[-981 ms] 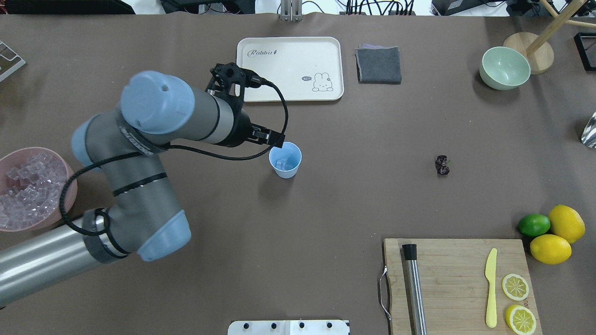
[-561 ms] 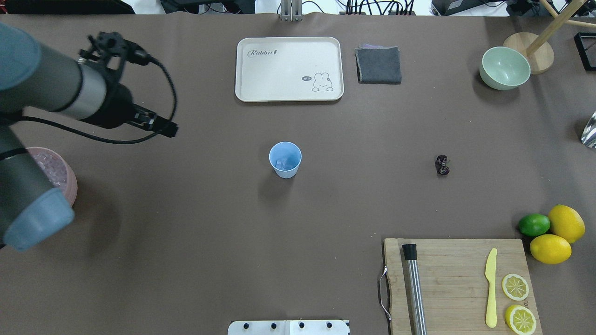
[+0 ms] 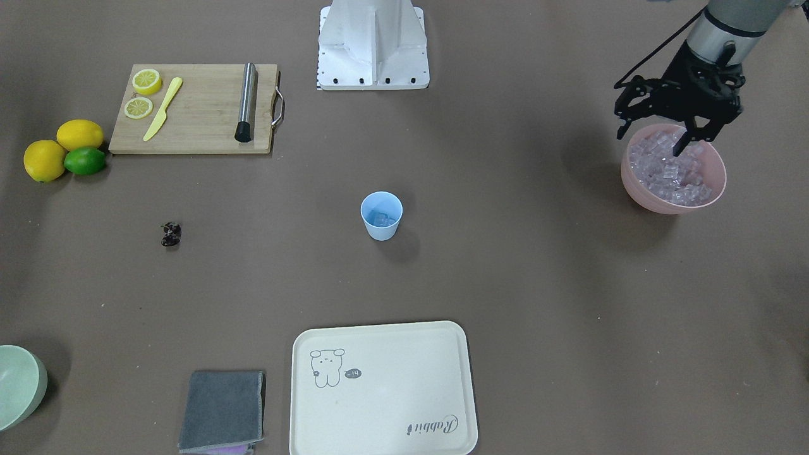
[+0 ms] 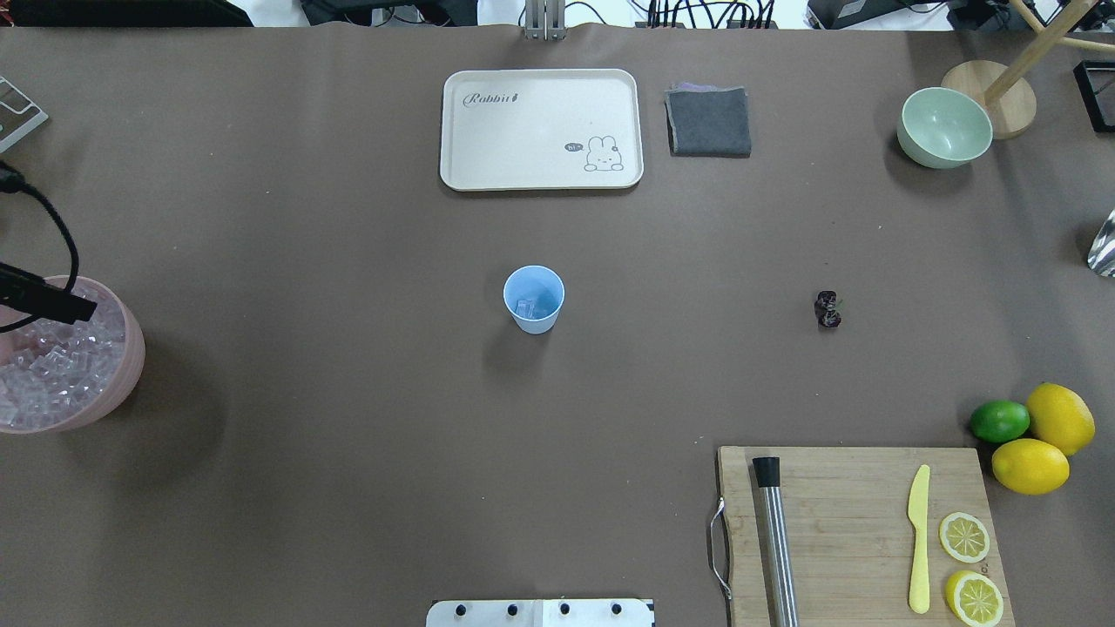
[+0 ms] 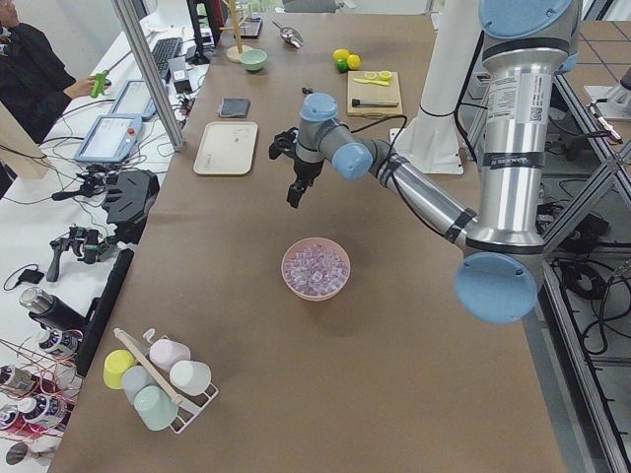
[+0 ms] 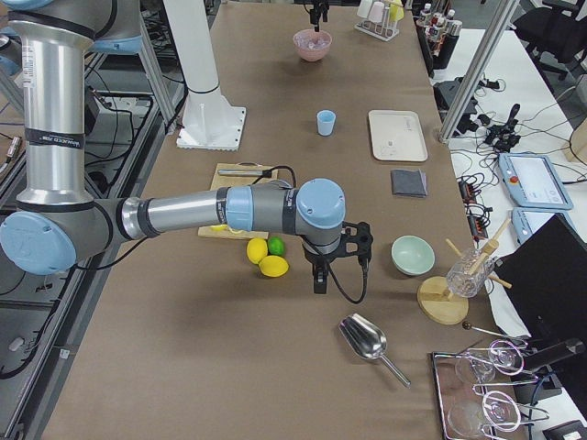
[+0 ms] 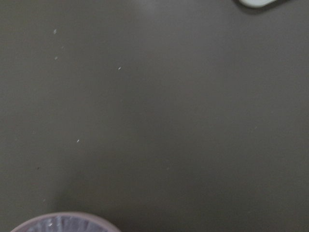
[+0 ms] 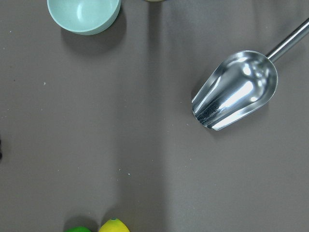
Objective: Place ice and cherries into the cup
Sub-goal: 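Lower the left gripper into the pink bowl to grasp a third ice cube, then lift the ice cube and carry it with the left gripper over the blue cup, then open the left gripper above the blue cup to drop the ice, then retract the left arm away while the right gripper moves toward the dark cherries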
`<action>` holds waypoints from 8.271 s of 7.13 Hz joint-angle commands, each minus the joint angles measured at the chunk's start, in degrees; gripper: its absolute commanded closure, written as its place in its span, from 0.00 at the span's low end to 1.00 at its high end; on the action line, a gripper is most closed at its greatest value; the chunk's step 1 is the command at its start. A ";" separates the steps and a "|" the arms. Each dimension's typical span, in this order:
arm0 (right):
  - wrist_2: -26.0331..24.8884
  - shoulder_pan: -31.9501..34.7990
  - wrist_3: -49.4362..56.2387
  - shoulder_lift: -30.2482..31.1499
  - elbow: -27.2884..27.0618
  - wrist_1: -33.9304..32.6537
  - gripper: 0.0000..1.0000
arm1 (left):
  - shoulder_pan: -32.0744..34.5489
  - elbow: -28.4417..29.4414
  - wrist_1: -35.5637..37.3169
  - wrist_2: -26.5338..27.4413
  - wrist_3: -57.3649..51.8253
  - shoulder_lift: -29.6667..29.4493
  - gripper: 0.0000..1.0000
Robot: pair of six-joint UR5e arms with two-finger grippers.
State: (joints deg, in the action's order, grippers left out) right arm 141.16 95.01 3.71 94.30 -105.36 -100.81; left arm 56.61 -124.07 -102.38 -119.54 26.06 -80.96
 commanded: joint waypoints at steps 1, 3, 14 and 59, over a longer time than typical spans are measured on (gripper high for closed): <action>0.26 0.00 0.07 0.18 -0.03 0.00 0.00 | 0.52 3.45 -13.22 0.62 -0.14 11.13 0.03; 0.17 0.00 0.07 0.01 -0.03 0.09 0.00 | 0.08 11.53 -21.70 2.47 0.91 10.74 0.03; 0.17 0.09 0.07 0.71 -0.11 1.67 0.00 | -8.19 18.59 -21.72 6.34 3.20 4.23 0.31; -12.72 -35.99 -49.89 -23.20 0.84 11.38 0.00 | 4.03 15.17 -5.56 9.81 24.78 -27.54 0.02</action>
State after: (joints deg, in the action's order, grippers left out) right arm 132.08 65.06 -39.59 72.10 -105.30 -94.18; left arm 51.31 -108.81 -108.20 -98.02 61.06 -112.75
